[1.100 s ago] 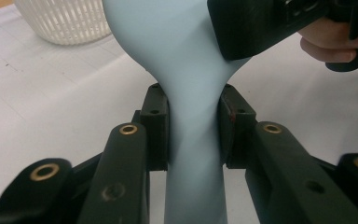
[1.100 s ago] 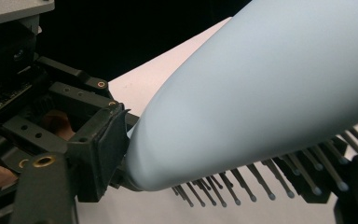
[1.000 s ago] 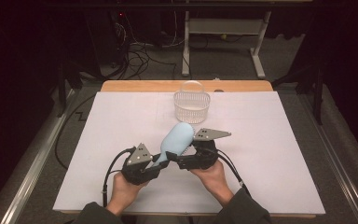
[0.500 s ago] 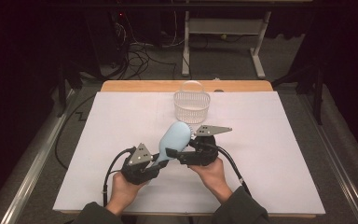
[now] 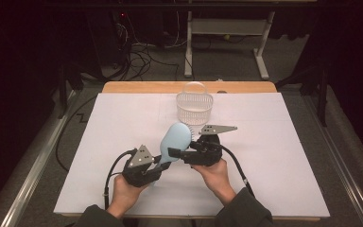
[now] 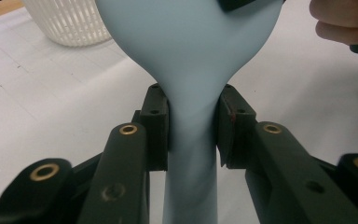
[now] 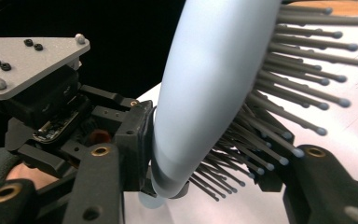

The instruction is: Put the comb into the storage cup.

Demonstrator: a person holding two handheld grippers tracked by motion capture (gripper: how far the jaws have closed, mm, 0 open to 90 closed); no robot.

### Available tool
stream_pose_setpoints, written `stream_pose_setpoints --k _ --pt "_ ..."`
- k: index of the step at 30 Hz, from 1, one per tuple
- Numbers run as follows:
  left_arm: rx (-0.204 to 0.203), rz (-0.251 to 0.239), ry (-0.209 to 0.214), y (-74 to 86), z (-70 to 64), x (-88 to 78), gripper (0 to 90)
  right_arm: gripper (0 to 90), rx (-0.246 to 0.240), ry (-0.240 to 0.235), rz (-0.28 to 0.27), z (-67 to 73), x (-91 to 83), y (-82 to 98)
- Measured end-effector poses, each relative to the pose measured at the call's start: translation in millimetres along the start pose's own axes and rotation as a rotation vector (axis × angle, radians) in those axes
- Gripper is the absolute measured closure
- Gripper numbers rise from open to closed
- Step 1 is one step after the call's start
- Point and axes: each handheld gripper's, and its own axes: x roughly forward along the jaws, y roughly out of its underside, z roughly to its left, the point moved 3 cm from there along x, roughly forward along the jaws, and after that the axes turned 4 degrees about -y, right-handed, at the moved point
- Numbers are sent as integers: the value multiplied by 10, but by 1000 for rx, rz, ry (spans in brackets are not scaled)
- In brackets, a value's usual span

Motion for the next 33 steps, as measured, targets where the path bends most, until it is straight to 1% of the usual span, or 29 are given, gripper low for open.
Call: stream_pose_setpoints --k 4,7,9,13,18,24,25,28,29,33 --pt "-2 1 10 1 -1 1 671 525 1 -6 9 15 -4 -3" --pt "-1 -18 21 -6 -8 -15 672 545 38 -33 5 11 -15 -8" --pt "0 -28 24 -11 -14 -22 672 555 43 -46 -1 29 -32 -20" --pt "3 -27 30 -8 -15 -19 671 562 24 -42 10 53 -37 -37" --pt "10 -40 25 -4 -17 -24 667 565 36 -49 11 45 -40 -46" --pt "25 -53 22 4 -24 -22 661 566 27 -44 20 51 -50 -61" --pt "28 -54 21 5 -24 -24 647 566 26 -42 20 51 -55 -64" --pt "22 -60 21 7 -25 -21 636 567 24 -33 23 41 -79 -73" --pt "19 -60 20 8 -25 -18 601 567 24 -31 24 36 -87 -75" --pt "19 -60 21 15 -24 -11 600 568 20 -18 27 19 -125 -90"
